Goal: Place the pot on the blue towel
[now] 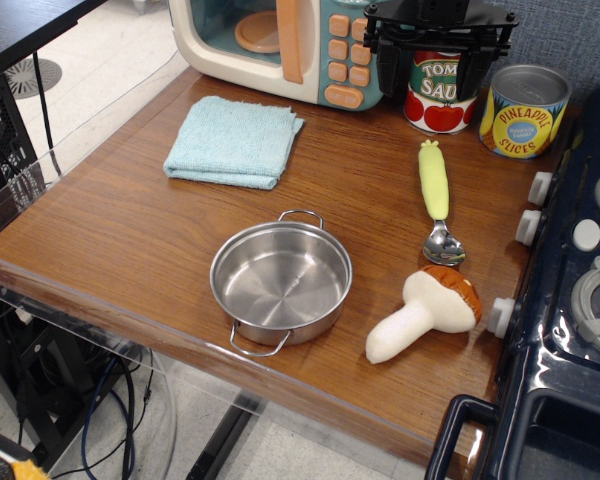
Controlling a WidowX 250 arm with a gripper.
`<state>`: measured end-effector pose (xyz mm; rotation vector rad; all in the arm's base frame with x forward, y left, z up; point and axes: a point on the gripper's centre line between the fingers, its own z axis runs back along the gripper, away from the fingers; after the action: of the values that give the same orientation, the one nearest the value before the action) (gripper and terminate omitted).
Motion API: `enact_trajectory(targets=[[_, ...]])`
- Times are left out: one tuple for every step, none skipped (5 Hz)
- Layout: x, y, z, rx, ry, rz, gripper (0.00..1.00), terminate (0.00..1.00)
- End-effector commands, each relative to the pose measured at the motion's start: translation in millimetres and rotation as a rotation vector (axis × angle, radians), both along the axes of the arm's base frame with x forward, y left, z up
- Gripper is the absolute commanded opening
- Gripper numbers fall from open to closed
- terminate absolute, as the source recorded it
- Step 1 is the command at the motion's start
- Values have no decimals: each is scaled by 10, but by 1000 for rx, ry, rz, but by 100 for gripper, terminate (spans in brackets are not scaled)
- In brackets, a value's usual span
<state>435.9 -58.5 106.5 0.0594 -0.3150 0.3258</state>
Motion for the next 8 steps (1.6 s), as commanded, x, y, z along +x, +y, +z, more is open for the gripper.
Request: enact_trajectory(targets=[[0,0,0,0,0,0,100,0],[-134,-15,17,4,3,25,100,0],[-409,-42,66,18,-1,51,100,0],[-795,-82,40,49,2,43,100,0],[-1048,-135,-107,75,51,32,100,0],[-1253,-63,-329,93,106,46,100,0],[-1317,18,-517,105,137,70,100,0],[-1365,43,-670,127,177,65,100,0]])
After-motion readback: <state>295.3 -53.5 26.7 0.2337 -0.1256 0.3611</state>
